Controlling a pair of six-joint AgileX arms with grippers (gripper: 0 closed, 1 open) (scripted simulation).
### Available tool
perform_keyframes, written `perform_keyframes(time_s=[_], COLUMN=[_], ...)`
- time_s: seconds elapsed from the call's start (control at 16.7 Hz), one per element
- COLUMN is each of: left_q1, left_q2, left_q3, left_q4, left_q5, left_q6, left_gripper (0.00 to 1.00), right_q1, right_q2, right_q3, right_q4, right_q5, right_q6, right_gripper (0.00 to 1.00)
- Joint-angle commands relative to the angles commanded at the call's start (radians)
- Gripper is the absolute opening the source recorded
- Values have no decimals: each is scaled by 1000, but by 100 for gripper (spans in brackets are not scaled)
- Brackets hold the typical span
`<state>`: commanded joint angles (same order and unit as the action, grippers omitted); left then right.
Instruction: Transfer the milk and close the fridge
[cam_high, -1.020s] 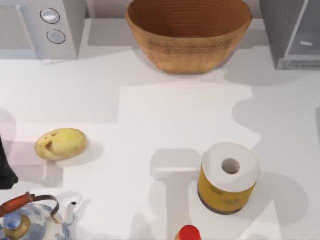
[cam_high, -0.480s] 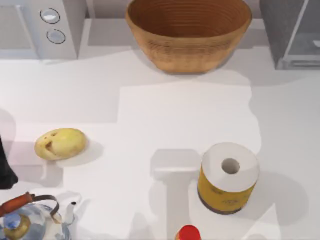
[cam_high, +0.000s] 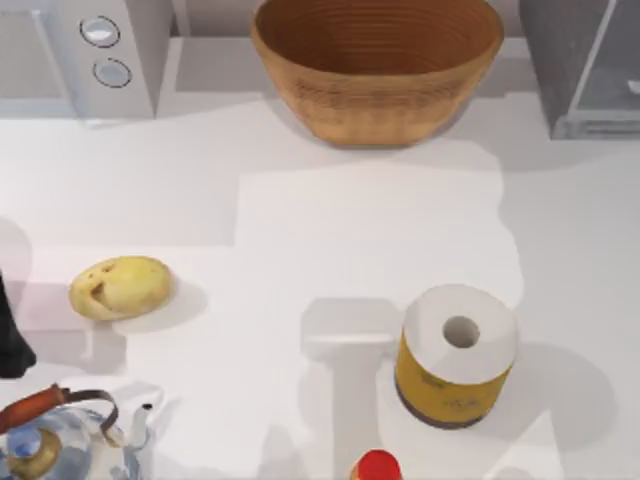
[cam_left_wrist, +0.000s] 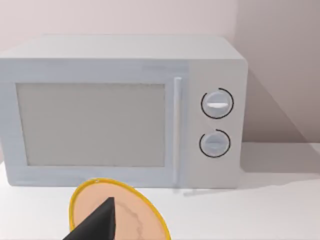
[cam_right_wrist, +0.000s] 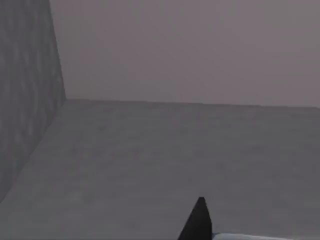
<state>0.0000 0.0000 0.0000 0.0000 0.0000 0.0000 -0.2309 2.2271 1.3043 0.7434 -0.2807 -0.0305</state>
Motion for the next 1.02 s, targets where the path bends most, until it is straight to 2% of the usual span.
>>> perform_keyframes(time_s=[0.54,1.02], left_q1=[0,0], left_q2=[0,0], left_q3=[0,0], left_q4=[0,0], left_q5=[0,0], left_q6=[0,0], left_gripper=[100,100], right_q1=[0,0], right_q2=[0,0], right_q3=[0,0], right_q4=[0,0], right_q5=[0,0], right_q6=[0,0], right_gripper=[98,100])
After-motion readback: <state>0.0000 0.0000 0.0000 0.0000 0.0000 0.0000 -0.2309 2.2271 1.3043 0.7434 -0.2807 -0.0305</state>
